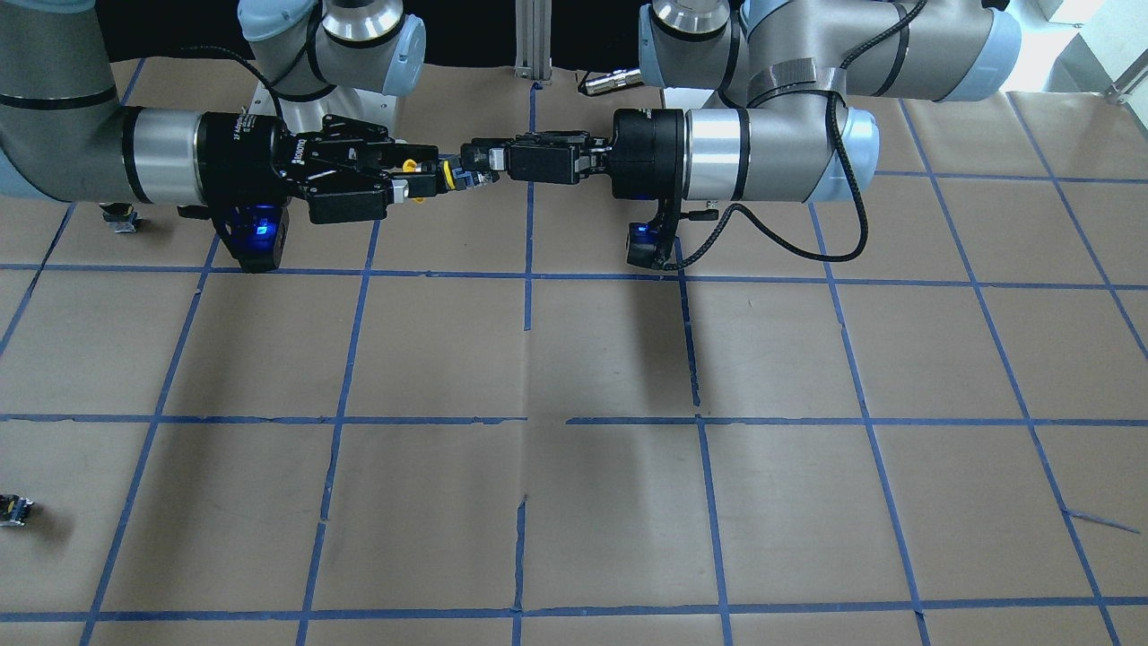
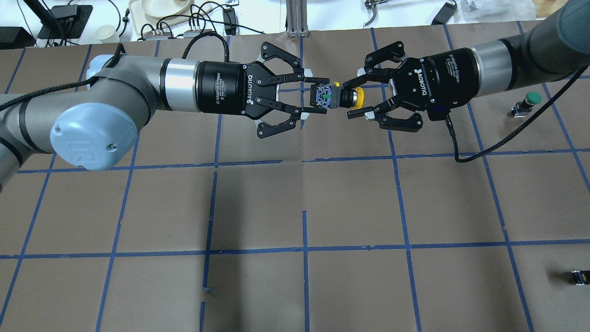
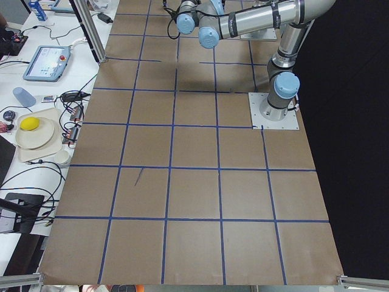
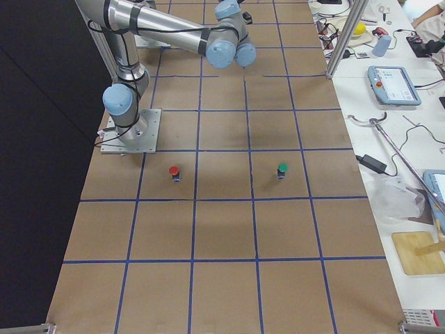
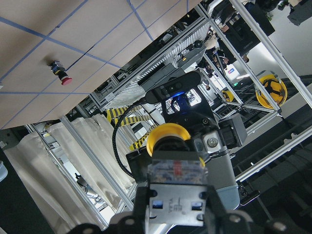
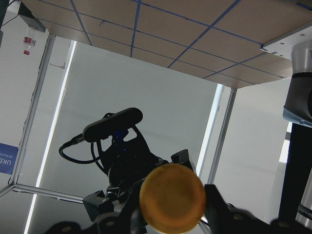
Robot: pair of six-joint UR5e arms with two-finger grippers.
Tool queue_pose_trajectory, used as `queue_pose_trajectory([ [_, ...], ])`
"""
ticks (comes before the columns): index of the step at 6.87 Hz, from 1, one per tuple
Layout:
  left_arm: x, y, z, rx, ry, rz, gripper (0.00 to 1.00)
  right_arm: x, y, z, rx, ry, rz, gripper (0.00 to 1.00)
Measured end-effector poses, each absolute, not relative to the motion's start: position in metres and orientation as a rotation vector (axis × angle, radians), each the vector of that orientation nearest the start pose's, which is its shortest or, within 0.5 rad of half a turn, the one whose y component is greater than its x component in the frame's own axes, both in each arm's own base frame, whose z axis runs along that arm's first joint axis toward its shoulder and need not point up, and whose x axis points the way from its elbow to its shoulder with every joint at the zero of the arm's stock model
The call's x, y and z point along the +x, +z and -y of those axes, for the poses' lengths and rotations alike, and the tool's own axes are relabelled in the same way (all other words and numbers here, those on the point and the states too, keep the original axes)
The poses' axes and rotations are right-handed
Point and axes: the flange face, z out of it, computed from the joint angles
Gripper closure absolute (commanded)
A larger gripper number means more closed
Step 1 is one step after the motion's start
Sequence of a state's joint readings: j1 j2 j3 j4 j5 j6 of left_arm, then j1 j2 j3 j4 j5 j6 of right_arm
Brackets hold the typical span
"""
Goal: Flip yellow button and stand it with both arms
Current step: 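Close the right gripper on the yellow cap and open the left gripper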
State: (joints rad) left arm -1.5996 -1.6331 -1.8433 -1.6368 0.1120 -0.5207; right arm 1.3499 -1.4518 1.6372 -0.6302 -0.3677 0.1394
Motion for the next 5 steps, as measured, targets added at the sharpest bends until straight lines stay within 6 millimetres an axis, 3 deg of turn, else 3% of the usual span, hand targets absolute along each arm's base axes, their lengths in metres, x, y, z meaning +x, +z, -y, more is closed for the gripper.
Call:
queue_pose_trajectory([
  [1, -0.2454, 0.4092, 0.4776, 0.717, -0.746, 1.574, 0.08, 0.1233, 0.4078, 0.4862, 1.027, 1.013, -1.52, 0.83],
  [2, -0.2446, 0.4093, 0.4777, 0.723, -0.749, 1.572, 0.0, 0.1232, 0.4087, 0.487, 1.029, 1.008, -1.515, 0.83],
  [5, -0.2392, 0.4146, 0.4806, 0.731, -0.739, 1.562, 0.01, 0.117, 0.4122, 0.4918, 1.017, 0.969, -1.528, 0.85],
])
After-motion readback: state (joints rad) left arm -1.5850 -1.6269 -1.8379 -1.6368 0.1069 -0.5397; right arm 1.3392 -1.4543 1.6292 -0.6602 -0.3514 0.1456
